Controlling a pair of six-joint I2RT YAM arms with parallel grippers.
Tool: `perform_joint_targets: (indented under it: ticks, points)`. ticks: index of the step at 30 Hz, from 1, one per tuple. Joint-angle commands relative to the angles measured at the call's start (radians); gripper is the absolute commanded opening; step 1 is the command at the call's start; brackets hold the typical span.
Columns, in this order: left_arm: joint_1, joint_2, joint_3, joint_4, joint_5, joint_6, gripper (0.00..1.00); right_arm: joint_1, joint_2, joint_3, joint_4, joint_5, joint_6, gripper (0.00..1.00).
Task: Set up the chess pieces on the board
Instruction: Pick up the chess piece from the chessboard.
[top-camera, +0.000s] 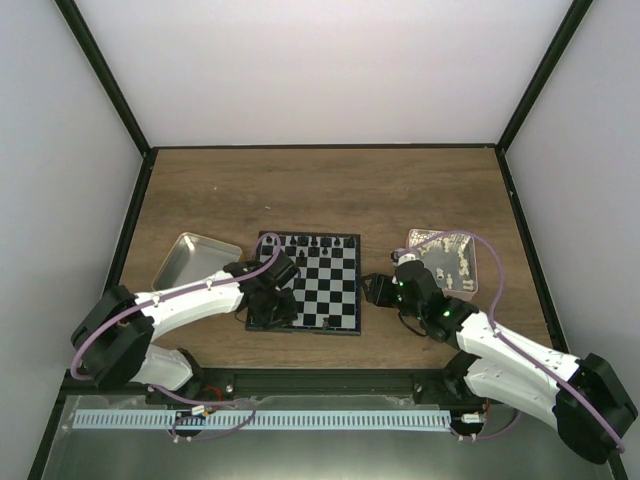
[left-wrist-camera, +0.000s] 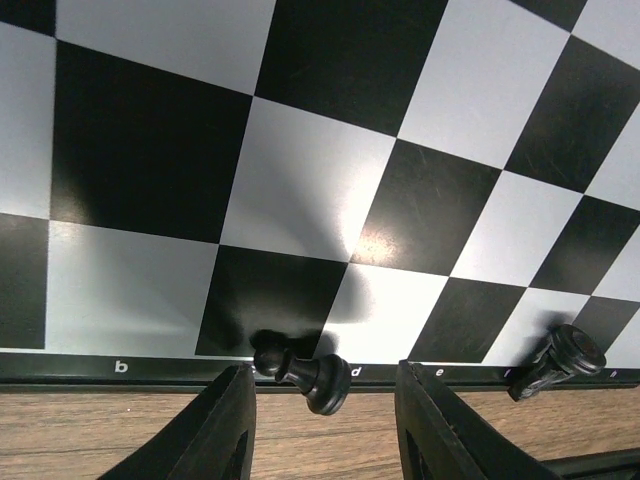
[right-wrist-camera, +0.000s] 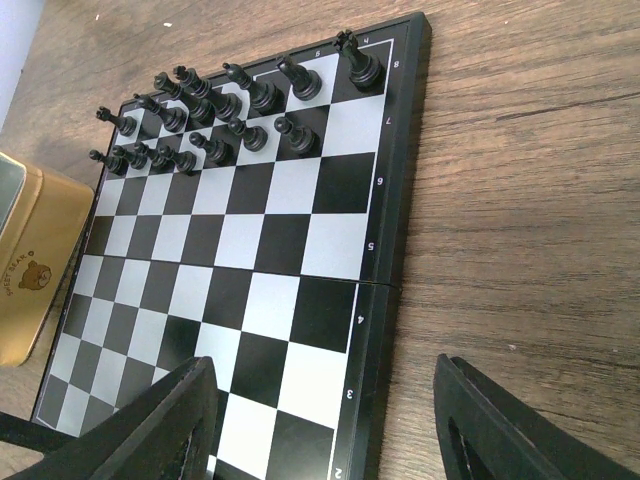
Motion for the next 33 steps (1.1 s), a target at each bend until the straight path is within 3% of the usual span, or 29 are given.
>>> perform_joint_targets:
  ticks: [1, 22, 28, 33]
  points:
    - [-0.003, 0.016, 0.02, 0.011, 0.023, 0.002, 0.4, -0.005, -0.006, 0.004, 0.014, 0.022, -0.008, 0.61]
    - [-0.004, 0.073, 0.052, 0.027, 0.013, 0.031, 0.29, -0.006, -0.02, -0.005, 0.004, 0.035, -0.01, 0.61]
    - [-0.005, 0.09, 0.077, 0.011, -0.007, 0.052, 0.21, -0.006, -0.026, -0.007, 0.002, 0.041, -0.01, 0.61]
    - [-0.011, 0.101, 0.092, 0.005, -0.001, 0.087, 0.22, -0.006, -0.028, -0.01, 0.004, 0.042, -0.007, 0.61]
